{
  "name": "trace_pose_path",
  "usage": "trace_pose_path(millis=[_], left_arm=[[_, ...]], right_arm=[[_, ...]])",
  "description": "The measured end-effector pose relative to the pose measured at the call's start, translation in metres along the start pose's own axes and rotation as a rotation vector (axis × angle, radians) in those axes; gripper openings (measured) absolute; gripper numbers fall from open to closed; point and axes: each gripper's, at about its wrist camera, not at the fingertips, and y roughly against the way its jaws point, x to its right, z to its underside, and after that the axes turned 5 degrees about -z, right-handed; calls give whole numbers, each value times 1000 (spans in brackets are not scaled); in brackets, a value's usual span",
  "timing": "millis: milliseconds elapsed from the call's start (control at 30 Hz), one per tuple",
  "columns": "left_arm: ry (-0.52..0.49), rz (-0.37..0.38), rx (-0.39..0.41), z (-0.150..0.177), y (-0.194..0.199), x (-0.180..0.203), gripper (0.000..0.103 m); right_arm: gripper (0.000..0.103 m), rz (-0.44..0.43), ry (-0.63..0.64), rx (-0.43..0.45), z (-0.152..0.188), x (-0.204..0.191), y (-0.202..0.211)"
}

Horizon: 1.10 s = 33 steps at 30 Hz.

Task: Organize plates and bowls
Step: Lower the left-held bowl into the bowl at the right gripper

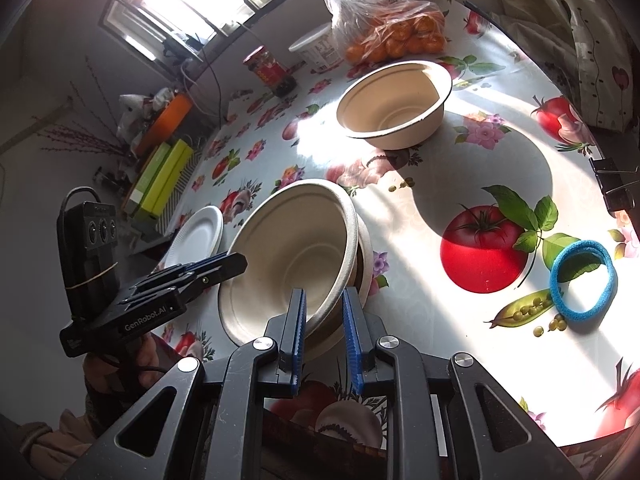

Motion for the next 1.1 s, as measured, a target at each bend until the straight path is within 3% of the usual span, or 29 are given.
trace_pose_path(millis=[1100], left_arm=[[-31,-43,18,5,-1,5,16]], right_arm=[[19,21,4,-10,3,3,-6]])
